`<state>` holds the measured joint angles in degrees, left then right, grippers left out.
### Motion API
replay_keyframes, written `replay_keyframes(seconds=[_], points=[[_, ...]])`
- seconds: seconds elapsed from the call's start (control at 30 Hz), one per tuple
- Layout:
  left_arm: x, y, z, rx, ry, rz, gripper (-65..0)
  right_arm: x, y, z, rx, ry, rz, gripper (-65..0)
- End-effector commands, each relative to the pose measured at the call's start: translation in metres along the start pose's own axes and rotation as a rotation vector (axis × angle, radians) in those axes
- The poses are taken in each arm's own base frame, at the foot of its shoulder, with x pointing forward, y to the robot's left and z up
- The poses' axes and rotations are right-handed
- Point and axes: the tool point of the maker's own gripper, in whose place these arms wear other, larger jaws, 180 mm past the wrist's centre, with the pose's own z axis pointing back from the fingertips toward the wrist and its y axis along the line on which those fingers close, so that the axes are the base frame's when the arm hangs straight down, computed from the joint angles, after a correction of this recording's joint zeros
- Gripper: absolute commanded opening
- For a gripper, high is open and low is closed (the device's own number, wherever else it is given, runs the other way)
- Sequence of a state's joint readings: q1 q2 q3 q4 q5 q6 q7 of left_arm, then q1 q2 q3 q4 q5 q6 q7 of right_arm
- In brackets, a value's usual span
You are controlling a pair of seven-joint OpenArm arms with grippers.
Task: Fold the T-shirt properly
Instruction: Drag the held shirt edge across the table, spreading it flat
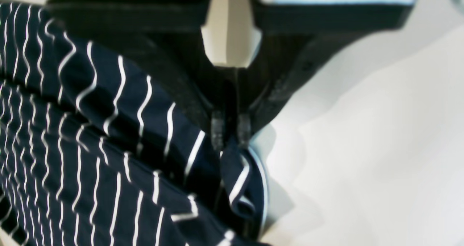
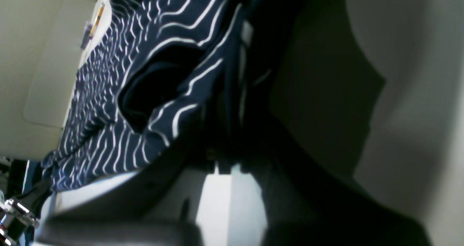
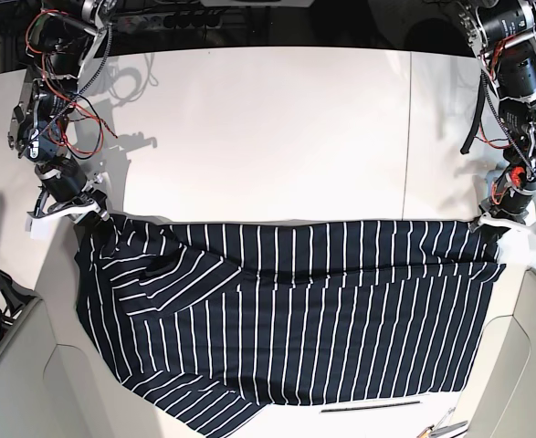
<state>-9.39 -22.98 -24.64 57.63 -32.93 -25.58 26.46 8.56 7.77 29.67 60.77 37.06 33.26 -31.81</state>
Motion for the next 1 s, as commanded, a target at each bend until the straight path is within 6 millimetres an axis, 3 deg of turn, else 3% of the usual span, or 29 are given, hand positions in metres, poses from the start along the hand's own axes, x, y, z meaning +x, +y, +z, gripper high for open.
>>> replay_keyframes(seconds=[0.0, 0.2, 0.43, 0.7, 0.97], points=[[0.026, -0.006, 0.003, -0.023, -0.053, -0.032, -65.0, 0.006, 0.002, 0.002, 0.010, -0.001, 0.006, -65.0], [0.039, -0.012, 0.014, -0.023, -0.081, -0.112, -65.0, 0.006, 0.001, 0.012, 0.003, 0.022, 0.041, -65.0], [0.037, 0.003, 0.030, 0.004, -0.072, -0.170, -65.0, 0.007, 0.009, 0.039, 0.008, 0.002, 0.108, -65.0], [0.030, 0.000, 0.053, -0.001, -0.076, -0.245, -65.0, -0.010, 0.012, 0.070, -0.008, 0.028, 0.164, -65.0], [0.018, 0.012, 0.091, 0.026, -0.072, -0.304, -65.0, -0.031, 0.011, 0.100, -0.032, 0.065, 0.202, -65.0]])
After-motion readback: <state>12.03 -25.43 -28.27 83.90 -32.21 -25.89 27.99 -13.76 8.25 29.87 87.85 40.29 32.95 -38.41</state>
